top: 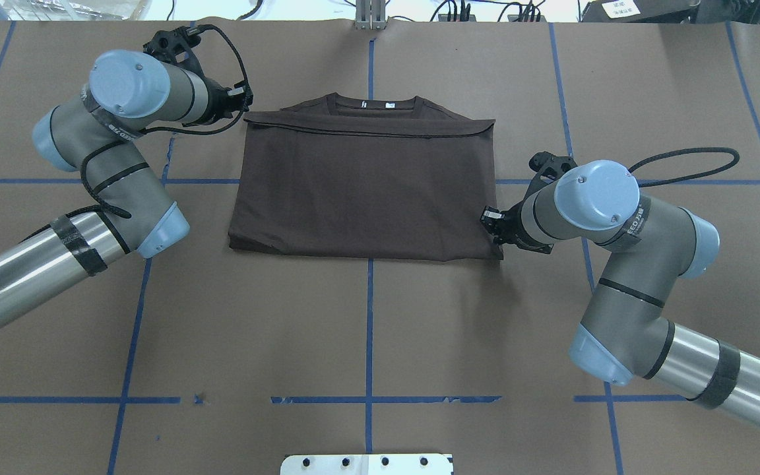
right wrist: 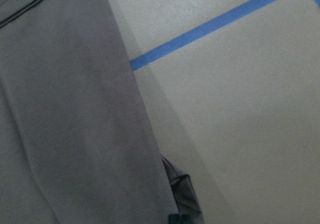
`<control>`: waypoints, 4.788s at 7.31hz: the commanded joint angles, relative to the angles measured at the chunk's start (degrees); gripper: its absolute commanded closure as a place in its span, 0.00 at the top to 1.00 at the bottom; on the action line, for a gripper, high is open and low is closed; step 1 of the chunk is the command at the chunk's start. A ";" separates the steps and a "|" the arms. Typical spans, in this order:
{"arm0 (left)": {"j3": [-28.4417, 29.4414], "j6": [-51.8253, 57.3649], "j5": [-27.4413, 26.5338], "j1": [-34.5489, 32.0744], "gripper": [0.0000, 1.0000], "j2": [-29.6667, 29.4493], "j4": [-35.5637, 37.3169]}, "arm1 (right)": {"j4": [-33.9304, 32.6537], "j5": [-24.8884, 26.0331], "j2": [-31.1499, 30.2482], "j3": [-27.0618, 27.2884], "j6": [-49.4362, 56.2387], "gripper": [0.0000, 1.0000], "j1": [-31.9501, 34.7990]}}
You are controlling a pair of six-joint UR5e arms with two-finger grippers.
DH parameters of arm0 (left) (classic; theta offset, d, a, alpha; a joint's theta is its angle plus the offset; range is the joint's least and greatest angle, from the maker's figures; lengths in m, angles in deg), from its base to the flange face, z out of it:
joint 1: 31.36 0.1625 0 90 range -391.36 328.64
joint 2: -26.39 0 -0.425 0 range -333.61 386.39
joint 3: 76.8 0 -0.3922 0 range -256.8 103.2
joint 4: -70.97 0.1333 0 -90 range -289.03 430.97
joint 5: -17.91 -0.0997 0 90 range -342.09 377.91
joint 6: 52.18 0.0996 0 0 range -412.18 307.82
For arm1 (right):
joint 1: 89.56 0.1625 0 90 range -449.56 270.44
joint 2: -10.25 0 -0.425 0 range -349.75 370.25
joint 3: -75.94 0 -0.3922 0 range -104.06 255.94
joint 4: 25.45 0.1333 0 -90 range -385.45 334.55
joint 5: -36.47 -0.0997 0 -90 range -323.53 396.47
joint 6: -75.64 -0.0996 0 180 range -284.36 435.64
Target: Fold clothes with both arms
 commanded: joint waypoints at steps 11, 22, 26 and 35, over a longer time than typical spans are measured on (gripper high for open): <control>-26.53 -23.89 15.94 9.67 0.40 14.63 1.07 | -0.15 -0.58 -20.67 31.34 -5.72 1.00 -13.89; -28.64 -14.02 2.99 13.71 0.00 14.98 13.02 | -0.07 3.82 -20.58 28.62 -5.45 1.00 -6.73; -14.57 -10.61 8.39 0.45 0.00 3.35 11.19 | 0.02 3.56 -19.62 28.96 -5.89 1.00 -6.82; 11.32 -12.25 10.46 -3.28 0.79 -13.00 -9.48 | -3.65 4.43 -2.25 16.52 -5.37 1.00 -7.69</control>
